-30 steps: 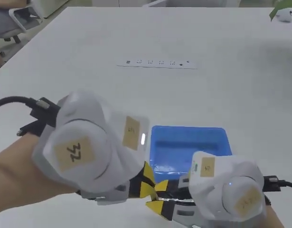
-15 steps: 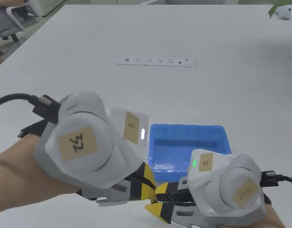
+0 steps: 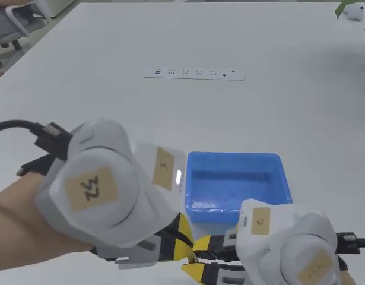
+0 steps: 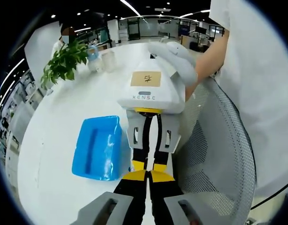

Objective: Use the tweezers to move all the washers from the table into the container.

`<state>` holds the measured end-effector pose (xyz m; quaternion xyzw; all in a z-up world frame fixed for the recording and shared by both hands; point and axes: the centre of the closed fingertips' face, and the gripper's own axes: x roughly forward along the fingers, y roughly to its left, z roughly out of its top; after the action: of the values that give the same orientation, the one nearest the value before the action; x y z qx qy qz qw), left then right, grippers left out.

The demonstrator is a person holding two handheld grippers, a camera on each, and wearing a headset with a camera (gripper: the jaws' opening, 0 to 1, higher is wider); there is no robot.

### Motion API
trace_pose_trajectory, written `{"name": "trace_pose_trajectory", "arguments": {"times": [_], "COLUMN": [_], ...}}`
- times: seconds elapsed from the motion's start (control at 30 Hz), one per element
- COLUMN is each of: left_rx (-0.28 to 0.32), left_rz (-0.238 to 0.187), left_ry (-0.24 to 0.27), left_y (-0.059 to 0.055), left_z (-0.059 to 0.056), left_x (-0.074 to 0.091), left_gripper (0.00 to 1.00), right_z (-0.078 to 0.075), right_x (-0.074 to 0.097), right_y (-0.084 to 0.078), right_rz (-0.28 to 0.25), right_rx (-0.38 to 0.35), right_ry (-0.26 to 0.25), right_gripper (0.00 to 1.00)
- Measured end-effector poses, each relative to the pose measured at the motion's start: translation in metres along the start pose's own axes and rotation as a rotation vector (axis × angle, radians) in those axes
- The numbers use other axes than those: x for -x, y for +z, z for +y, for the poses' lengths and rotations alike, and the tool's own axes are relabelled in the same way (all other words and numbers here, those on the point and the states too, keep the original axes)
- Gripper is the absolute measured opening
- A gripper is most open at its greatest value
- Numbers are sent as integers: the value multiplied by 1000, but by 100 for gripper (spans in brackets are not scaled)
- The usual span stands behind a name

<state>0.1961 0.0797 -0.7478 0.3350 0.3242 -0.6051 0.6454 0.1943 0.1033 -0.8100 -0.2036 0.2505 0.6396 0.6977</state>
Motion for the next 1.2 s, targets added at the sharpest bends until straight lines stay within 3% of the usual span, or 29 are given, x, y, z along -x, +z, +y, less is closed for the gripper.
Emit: {"name": "trace_pose_trajectory", "arguments": {"times": [0.2, 0.43, 0.6, 0.77, 0.9, 0.97, 1.03, 1.2], "left_rx": [-10, -7, 16, 69, 121, 196, 246, 404], "left_rz": [4, 25, 14, -6, -13, -50, -117, -280], "left_ry": [6, 4, 3, 6, 18, 40, 64, 169], "left_y": [1, -2, 1, 4, -1, -1, 2, 1], "left_z": [1, 2, 2, 3, 3, 4, 5, 7], "left_x": [0, -3, -5, -8, -12, -11, -8, 3], "left_gripper": [0, 0, 0, 0, 0, 6, 17, 39], "right_z": [-3, -3, 0, -4, -1, -3, -3, -8], "right_x": [1, -2, 5, 10, 6, 8, 8, 11], "right_y": [0, -1, 6, 0, -1, -3, -3, -3], "right_rz": [-8, -16, -21, 33, 17, 30, 24, -42], "right_rx": [1, -42, -50, -2, -49, -43, -48, -141], "right_ry": [-13, 8, 3, -54, -22, -33, -28, -29], "right_gripper": [5, 6, 16, 5, 3, 3, 2, 2]}}
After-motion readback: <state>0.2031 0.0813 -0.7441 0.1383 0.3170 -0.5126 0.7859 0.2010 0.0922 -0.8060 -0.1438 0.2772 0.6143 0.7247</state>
